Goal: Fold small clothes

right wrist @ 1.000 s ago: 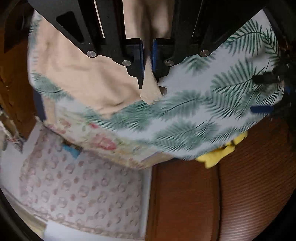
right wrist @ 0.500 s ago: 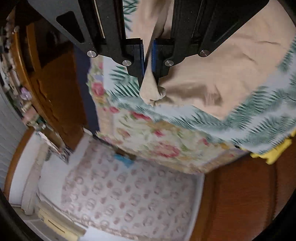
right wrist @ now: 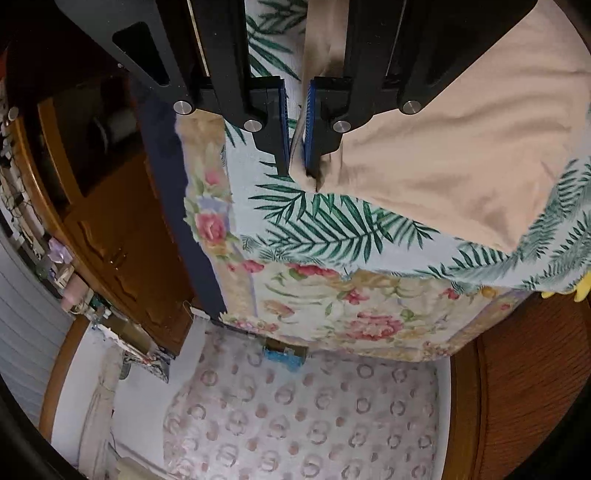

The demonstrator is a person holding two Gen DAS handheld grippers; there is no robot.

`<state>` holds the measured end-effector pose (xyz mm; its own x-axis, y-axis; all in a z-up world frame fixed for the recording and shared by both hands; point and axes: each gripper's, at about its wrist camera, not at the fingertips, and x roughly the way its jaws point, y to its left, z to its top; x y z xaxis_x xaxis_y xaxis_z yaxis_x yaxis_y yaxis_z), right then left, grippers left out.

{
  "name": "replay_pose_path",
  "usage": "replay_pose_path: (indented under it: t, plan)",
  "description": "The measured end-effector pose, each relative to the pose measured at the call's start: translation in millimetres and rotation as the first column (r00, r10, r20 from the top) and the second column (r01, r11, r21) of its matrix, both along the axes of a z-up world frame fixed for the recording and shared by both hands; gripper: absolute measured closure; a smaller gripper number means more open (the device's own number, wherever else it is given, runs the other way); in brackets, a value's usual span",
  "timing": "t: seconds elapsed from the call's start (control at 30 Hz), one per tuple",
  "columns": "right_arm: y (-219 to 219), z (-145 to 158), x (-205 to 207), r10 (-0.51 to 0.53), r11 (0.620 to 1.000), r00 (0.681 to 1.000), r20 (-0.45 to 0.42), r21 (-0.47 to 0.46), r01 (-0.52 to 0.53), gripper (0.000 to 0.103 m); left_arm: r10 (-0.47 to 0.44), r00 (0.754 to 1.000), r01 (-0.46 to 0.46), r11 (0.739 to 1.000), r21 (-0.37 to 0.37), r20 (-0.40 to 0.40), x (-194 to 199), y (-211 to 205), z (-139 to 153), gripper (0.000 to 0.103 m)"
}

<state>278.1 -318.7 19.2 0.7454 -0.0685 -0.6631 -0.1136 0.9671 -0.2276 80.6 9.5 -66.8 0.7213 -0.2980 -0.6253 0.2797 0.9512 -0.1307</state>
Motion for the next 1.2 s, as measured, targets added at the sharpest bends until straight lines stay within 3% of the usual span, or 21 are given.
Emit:
replay_pose_path:
  t: [0.13, 0.17, 0.37, 0.6, 1.2]
  plan:
    - [-12.0, 5.9, -32.8, 0.052, 0.998, 0.998, 0.027, 0.025, -0.052, 0.058, -0.018, 1.0, 0.018, 1.0, -0.007, 0.004, -1.0, -6.1, 1.5, 0.024]
    - [-13.2, 8.2, -45.5, 0.064, 0.997, 0.997, 0.032, 0.029, -0.065, 0.057, -0.025, 1.0, 0.025, 1.0, -0.011, 0.003, -1.2, -8.2, 1.6, 0.024]
    - [-21.0, 10.4, -132.8, 0.151, 0.988, 0.987, 0.054, 0.031, -0.153, 0.057, -0.071, 0.998, 0.07, 0.997, -0.015, -0.002, -3.9, -26.2, 2.2, 0.024]
    - [-38.0, -10.1, -204.3, 0.166, 0.983, 0.986, 0.033, 0.08, -0.168, 0.057, -0.129, 0.992, 0.129, 0.992, -0.001, -0.008, -7.5, -50.6, 2.4, 0.024]
    - [-51.1, -30.8, -257.7, 0.153, 0.977, 0.988, -0.013, 0.153, -0.149, 0.057, -0.225, 0.972, 0.228, 0.973, 0.038, -0.068, -22.8, -82.4, -3.1, 0.027]
